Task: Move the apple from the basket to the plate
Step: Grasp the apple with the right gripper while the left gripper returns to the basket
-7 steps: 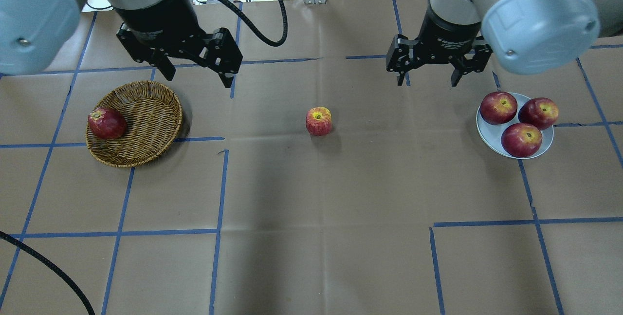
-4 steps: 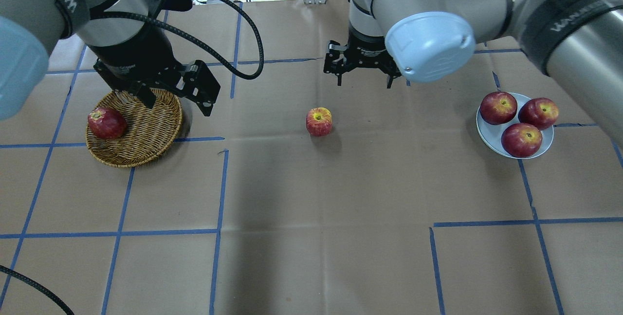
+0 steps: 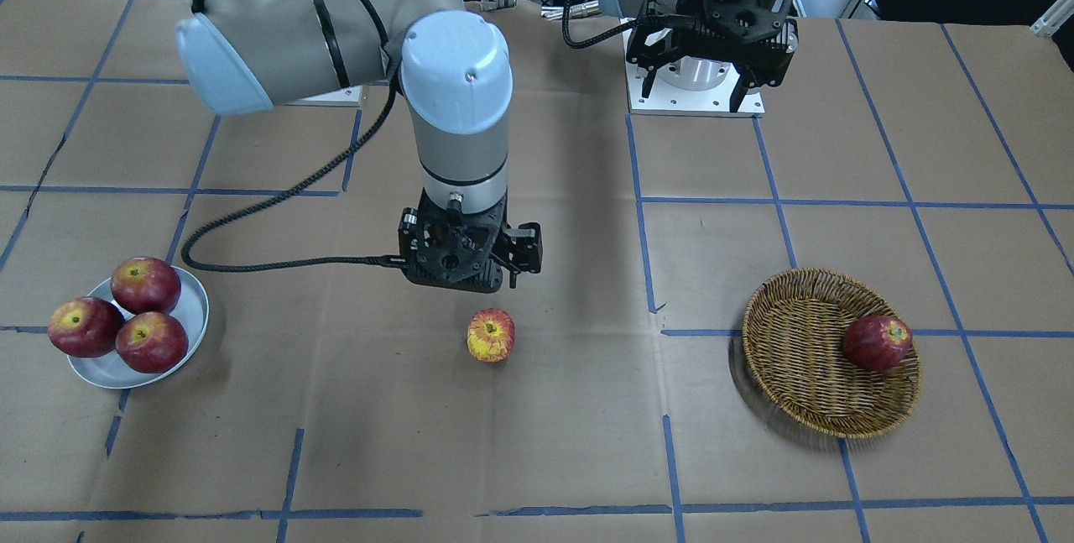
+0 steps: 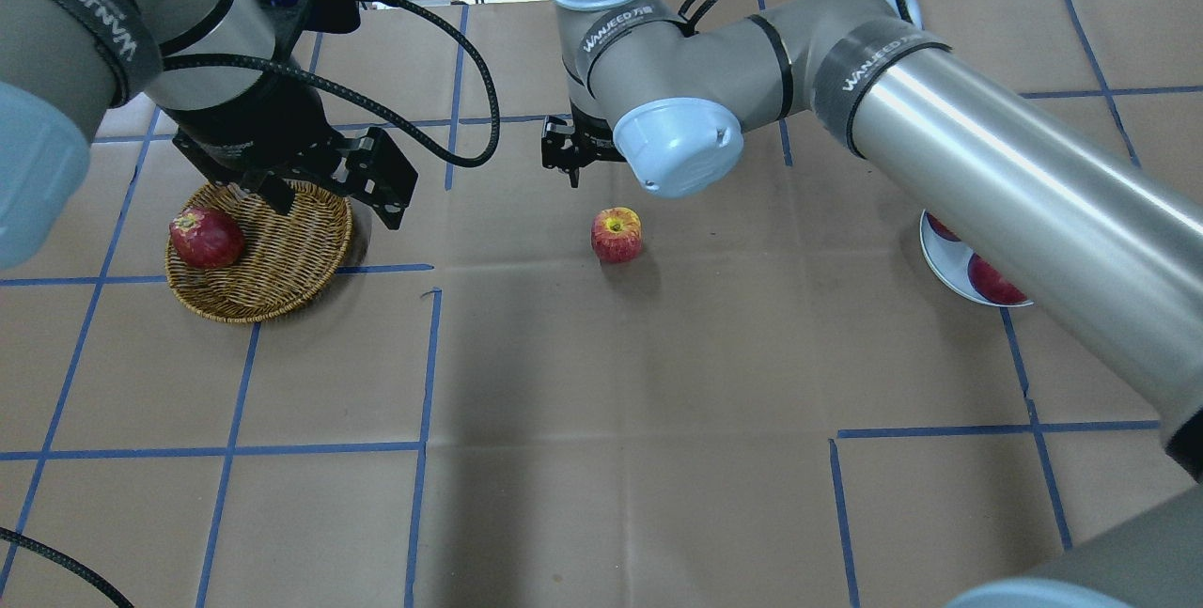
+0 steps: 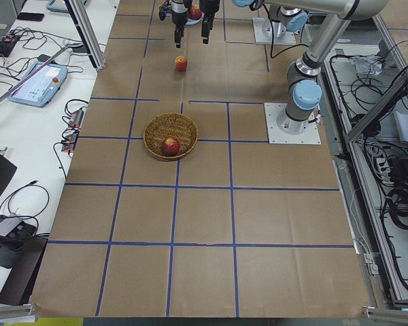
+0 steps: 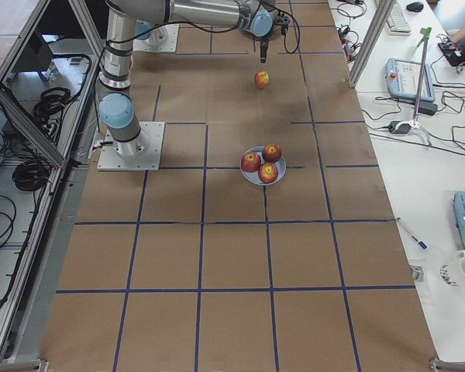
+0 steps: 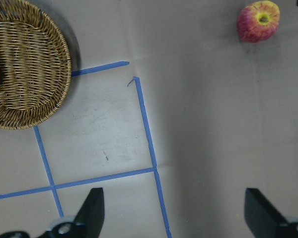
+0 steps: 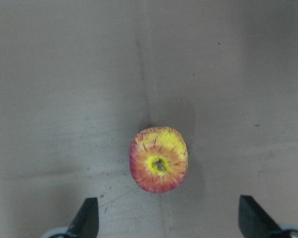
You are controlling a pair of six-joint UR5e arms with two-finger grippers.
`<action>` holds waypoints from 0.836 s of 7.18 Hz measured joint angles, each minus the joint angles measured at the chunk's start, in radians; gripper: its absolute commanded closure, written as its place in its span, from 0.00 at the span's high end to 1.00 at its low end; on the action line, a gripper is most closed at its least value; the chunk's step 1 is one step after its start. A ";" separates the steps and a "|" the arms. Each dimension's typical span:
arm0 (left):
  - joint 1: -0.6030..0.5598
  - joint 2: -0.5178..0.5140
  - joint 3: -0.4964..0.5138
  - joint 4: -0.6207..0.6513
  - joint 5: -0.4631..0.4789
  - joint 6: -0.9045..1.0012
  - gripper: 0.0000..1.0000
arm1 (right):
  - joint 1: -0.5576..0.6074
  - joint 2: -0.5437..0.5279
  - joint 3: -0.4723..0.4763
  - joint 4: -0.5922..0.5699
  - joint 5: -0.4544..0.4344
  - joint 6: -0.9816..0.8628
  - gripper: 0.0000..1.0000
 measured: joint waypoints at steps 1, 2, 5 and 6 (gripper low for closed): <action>0.004 -0.003 -0.002 0.029 0.002 0.000 0.99 | 0.001 0.030 0.033 -0.074 -0.002 -0.004 1.00; 0.016 -0.005 -0.003 0.047 0.004 0.003 0.99 | 0.001 0.058 0.068 -0.164 -0.005 -0.006 1.00; 0.054 -0.002 -0.028 0.059 0.005 0.013 0.99 | 0.001 0.116 0.122 -0.282 -0.008 -0.004 0.94; 0.056 0.000 -0.032 0.060 0.005 0.013 0.99 | 0.001 0.121 0.140 -0.287 -0.008 -0.001 0.73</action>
